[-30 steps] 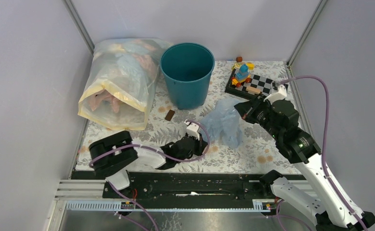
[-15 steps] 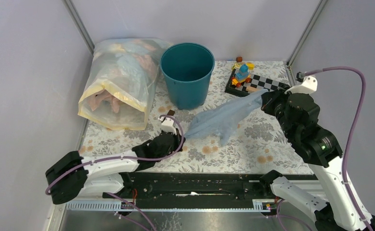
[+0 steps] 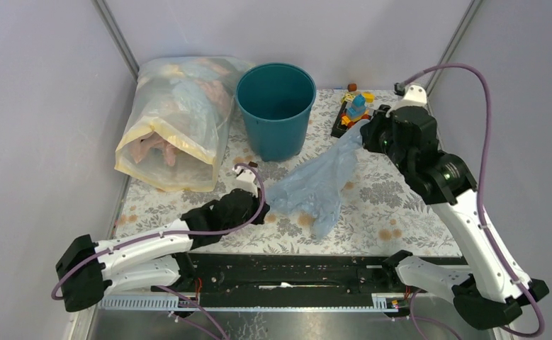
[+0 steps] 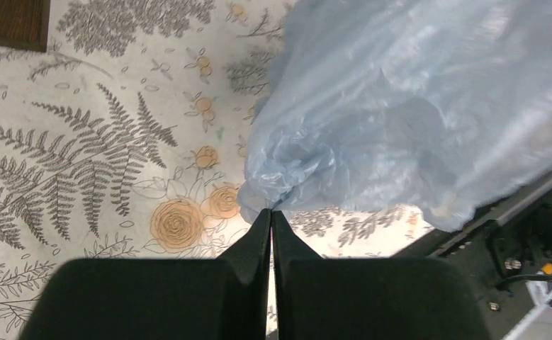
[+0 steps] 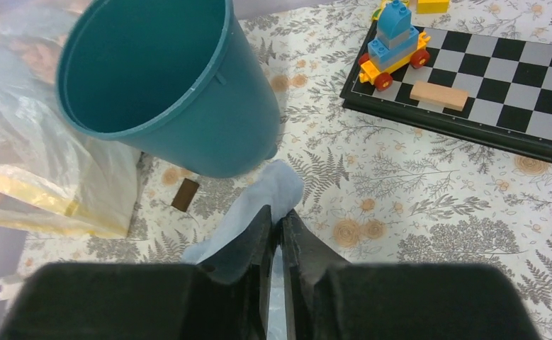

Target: Put the trash bags into the trash bin

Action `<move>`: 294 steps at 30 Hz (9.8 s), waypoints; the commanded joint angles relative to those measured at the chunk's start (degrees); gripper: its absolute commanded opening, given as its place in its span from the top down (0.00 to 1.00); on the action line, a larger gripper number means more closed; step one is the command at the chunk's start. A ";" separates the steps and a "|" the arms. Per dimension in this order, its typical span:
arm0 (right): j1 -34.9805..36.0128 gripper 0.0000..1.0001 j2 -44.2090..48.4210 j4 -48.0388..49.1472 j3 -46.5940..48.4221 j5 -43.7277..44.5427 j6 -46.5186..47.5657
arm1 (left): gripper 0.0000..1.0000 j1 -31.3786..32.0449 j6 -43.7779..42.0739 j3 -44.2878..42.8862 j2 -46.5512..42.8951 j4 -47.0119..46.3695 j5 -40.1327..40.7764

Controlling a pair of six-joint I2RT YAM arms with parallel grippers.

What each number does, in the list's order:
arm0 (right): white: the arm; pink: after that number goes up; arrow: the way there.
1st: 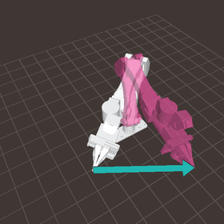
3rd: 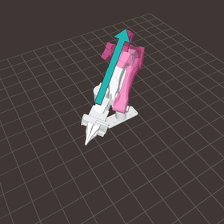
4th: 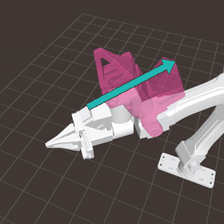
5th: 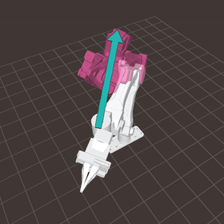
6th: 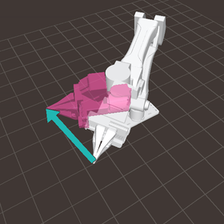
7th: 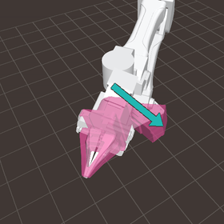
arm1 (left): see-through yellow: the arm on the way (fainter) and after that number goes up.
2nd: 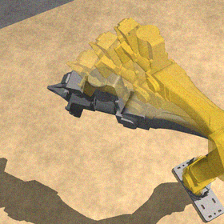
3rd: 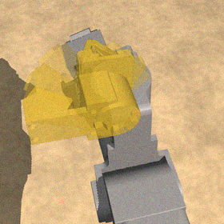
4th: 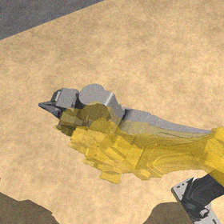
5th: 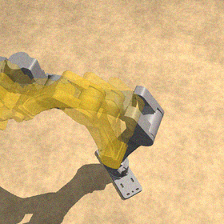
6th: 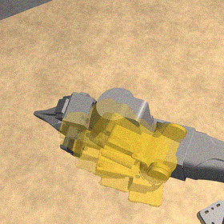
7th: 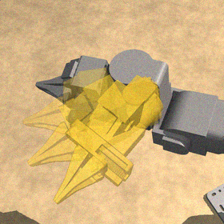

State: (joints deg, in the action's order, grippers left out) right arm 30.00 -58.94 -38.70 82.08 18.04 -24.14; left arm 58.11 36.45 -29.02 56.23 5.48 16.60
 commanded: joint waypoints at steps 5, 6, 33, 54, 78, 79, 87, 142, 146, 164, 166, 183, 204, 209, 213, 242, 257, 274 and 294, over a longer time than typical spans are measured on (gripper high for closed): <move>0.15 0.79 -6.16 4.16 1.29 6.48 6.08 | 1.00 -7.27 0.23 -11.39 -1.15 11.96 -10.53; 0.13 0.79 -7.55 4.61 1.62 9.71 7.47 | 1.00 -9.91 0.06 -12.16 -1.09 12.83 -13.73; 0.41 0.16 6.04 18.31 -31.80 -35.46 2.48 | 1.00 -20.58 18.47 -14.81 -0.98 -5.94 -48.01; 14.59 0.28 -1.54 37.84 -53.87 -35.28 -8.23 | 1.00 -25.46 26.17 -3.59 -3.20 -18.85 -45.55; 14.64 1.00 11.63 -3.76 -34.64 22.77 -14.61 | 1.00 -52.59 13.23 -3.17 -3.99 -5.88 -55.24; 14.62 1.00 12.81 -4.02 -33.96 23.73 -14.86 | 1.00 -52.97 13.21 -2.77 -3.94 -6.11 -54.60; 14.56 1.00 12.85 -2.07 -31.45 15.11 -11.00 | 0.68 -51.52 11.68 -1.10 -4.28 -9.51 -57.28; 14.56 0.99 13.14 -0.77 -32.84 6.65 -11.47 | 1.00 -9.57 30.91 12.04 30.35 -66.16 -20.03; 14.56 0.97 14.22 -7.19 -29.43 19.05 -14.16 | 1.00 -15.97 27.31 14.10 19.51 -55.07 -22.55; 14.61 0.80 19.25 -8.84 -23.41 27.10 -6.16 | 1.00 -41.61 10.97 6.33 0.74 -14.78 -46.01; 14.63 0.77 16.46 -6.75 -23.50 20.58 -2.89 | 1.00 -41.59 10.78 5.77 1.86 -15.25 -48.03; 15.35 0.22 5.17 -2.24 -19.31 -1.48 7.55 | 1.00 -41.59 7.76 5.67 5.18 -13.65 -47.89; 33.06 0.36 -8.67 16.00 -26.20 -3.16 5.13 | 1.00 -41.59 9.54 7.08 8.20 -16.93 -44.34; 42.79 0.42 -15.08 18.76 -24.77 5.99 0.06 | 1.00 -41.61 9.01 8.18 9.15 -17.36 -42.40; 46.94 0.45 -22.20 19.15 -22.58 11.94 -4.83 | 1.00 -41.63 8.21 8.48 10.66 -17.67 -41.61; 45.72 0.46 -50.61 22.59 -13.29 40.91 -22.30 | 1.00 -41.64 8.91 11.59 9.39 -19.00 -42.89; 45.09 1.00 -44.78 19.83 -20.56 30.83 -19.03 | 1.00 -41.58 4.12 5.42 10.97 -11.09 -39.21; 47.41 0.72 -28.18 6.70 -31.26 5.11 -11.98 | 1.00 -41.67 1.82 -0.81 16.27 -8.31 -35.06; 44.52 0.50 -17.91 12.83 -31.35 15.66 -16.25 | 1.00 -41.61 0.21 -0.51 17.86 -8.76 -36.44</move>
State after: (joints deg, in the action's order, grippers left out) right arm 75.96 -75.00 -30.55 50.43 28.95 -38.48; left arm 16.64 37.74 -28.14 74.02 -1.10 -20.05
